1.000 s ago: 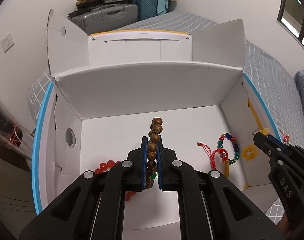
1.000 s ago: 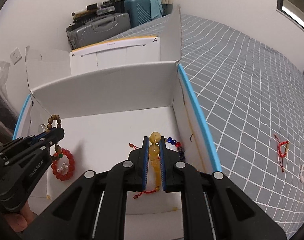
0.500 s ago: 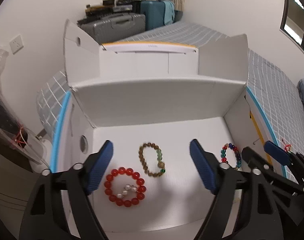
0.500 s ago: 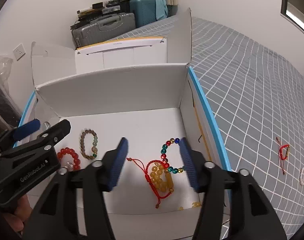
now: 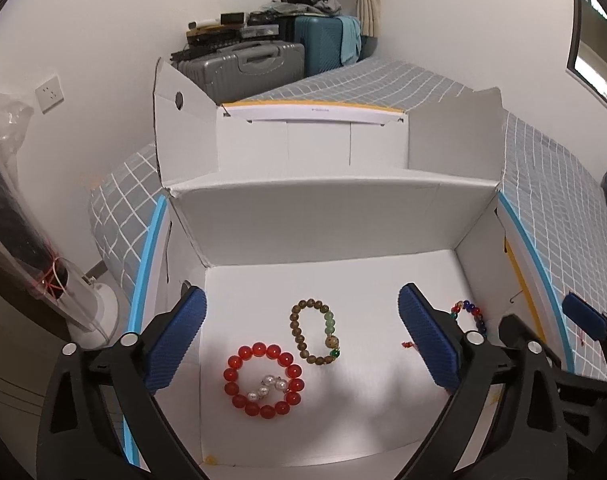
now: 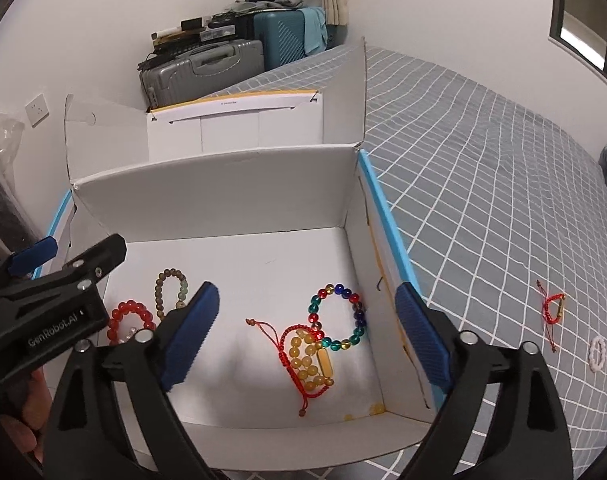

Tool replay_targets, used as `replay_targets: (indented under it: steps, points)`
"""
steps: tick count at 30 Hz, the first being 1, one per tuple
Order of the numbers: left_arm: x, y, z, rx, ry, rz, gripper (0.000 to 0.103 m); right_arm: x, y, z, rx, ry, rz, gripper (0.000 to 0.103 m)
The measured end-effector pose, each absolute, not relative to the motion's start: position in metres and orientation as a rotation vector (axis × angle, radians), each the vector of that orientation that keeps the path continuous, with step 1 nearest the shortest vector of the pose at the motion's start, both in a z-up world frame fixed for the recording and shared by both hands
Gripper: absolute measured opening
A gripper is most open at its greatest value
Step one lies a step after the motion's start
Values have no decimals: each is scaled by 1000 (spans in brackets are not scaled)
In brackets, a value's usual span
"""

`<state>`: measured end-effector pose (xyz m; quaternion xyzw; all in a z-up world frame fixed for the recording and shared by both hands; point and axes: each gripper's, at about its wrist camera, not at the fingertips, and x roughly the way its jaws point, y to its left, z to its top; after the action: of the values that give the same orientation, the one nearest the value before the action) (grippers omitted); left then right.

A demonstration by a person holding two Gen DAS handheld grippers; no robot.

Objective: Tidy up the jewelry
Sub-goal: 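Move both open tools back over the red cord and pink bracelets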

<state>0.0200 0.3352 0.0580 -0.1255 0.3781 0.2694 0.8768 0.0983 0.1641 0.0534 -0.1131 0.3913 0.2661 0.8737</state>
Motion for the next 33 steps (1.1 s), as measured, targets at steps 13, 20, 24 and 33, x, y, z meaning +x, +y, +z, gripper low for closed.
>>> replay_targets:
  steps: [13, 20, 24, 33]
  points:
    - [29, 277, 90, -216, 715, 488, 97, 88, 94, 84, -177, 728, 444, 95]
    - [44, 223, 104, -173, 702, 384, 97, 97, 20, 94, -99, 717, 321, 95]
    - [59, 184, 109, -135, 694, 328, 97, 103, -17, 92, -79, 727, 260, 95]
    - [113, 83, 101, -49, 742, 165, 97, 122, -120, 86, -16, 762, 110, 95]
